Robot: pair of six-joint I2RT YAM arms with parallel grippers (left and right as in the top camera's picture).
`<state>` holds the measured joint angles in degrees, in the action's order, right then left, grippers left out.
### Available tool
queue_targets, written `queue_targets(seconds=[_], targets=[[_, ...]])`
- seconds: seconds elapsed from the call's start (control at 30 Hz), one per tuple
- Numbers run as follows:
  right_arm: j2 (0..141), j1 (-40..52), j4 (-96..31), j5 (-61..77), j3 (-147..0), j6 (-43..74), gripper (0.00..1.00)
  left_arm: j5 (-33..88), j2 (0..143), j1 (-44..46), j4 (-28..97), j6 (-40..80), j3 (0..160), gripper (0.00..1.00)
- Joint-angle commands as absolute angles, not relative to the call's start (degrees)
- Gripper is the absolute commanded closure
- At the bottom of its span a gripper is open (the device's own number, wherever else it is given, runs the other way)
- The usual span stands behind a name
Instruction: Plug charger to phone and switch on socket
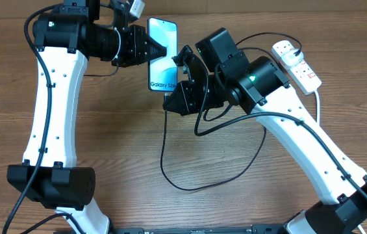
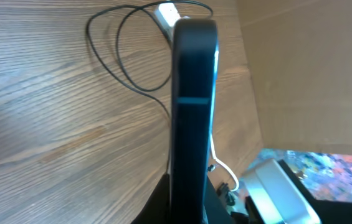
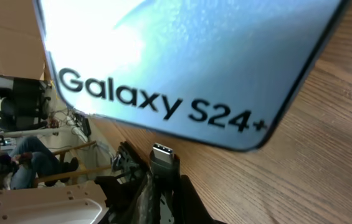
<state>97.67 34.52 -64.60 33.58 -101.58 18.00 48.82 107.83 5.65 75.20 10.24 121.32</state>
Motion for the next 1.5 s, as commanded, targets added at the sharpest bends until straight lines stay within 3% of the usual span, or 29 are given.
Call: queue_targets(seconds=[0.0, 0.9, 1.2, 1.37, 1.47], targets=[[96.2, 34.5, -64.3, 33.3, -103.2, 19.4, 0.96, 53.9, 107.6, 5.8, 74.8, 8.7, 121.6, 0.96], [96.2, 34.5, -62.4, 33.5, -103.2, 21.0, 0.96, 55.2, 107.6, 5.6, 75.2, 5.6, 121.6, 0.96], [96.2, 34.5, -64.1, 29.8, -103.1, 21.1, 0.95, 37.1, 107.6, 4.4, 74.5, 9.6, 121.6, 0.96], [96.6, 34.5, -67.5, 19.3, -102.8, 25.6, 0.82, 15.7, 107.6, 4.5, 76.5, 14.3, 121.6, 0.96], [98.0, 34.5, -67.9, 14.9, -102.3, 29.1, 0.68, 4.7, 107.6, 4.5, 78.4, 18.6, 121.6, 0.96]])
